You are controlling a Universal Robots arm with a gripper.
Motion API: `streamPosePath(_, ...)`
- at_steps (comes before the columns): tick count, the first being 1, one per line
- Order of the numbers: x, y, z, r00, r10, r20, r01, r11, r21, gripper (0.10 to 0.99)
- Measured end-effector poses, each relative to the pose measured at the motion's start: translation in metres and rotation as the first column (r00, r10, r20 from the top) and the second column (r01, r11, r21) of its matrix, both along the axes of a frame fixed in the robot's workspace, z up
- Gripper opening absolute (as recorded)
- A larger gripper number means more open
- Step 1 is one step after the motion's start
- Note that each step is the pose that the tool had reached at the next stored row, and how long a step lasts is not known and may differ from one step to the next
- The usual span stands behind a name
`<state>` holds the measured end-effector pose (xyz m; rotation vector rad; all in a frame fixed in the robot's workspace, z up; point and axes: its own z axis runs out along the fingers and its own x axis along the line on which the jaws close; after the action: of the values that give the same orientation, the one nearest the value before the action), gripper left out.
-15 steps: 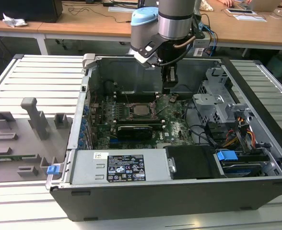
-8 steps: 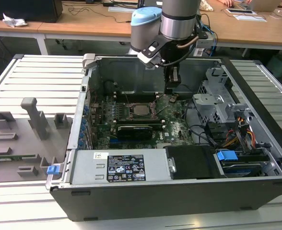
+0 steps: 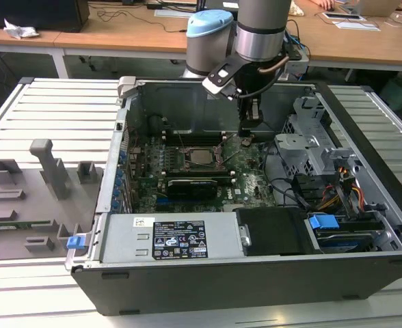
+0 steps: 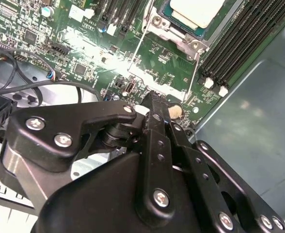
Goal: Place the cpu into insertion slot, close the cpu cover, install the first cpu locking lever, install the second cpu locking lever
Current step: 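Close the cpu cover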
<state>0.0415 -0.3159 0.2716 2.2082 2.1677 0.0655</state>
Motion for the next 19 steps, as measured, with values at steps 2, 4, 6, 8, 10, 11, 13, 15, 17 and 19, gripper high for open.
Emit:
streamPosePath(2,0.0,0.0,-0.0008,1.0,0.0,0.0,0.0,1.0,0.0,0.106)
streamPosePath(4,0.0002,0.0,-0.0018,1.0,0.0,-0.0002,0.0,1.0,0.0,0.106)
streamPosePath(6,0.0004,0.0,-0.0026,1.0,0.0,-0.0005,0.0,1.0,0.0,0.106)
streamPosePath(8,0.0019,0.0,-0.0035,1.0,0.0,-0.0013,0.0,1.0,0.0,0.106)
streamPosePath(10,0.0066,0.0001,-0.0048,1.0,0.0,-0.0043,0.0,1.0,0.0,0.106)
streamPosePath(11,0.009,0.0,-0.0066,1.0,0.001,-0.0064,-0.001,1.0,0.0,0.106)
streamPosePath(13,0.0114,0.0,-0.0097,1.0,0.002,-0.0095,-0.002,1.0,0.0,0.106)
streamPosePath(15,0.0126,0.0,-0.0143,0.9999,0.004,-0.0106,-0.004,1.0,0.0,0.106)
streamPosePath(17,0.0135,0.0,-0.0169,0.9999,0.005,-0.0107,-0.005,1.0,0.0,0.106)
streamPosePath(19,0.0144,0.0,-0.019,0.9999,0.005,-0.0107,-0.005,1.0,0.0,0.106)
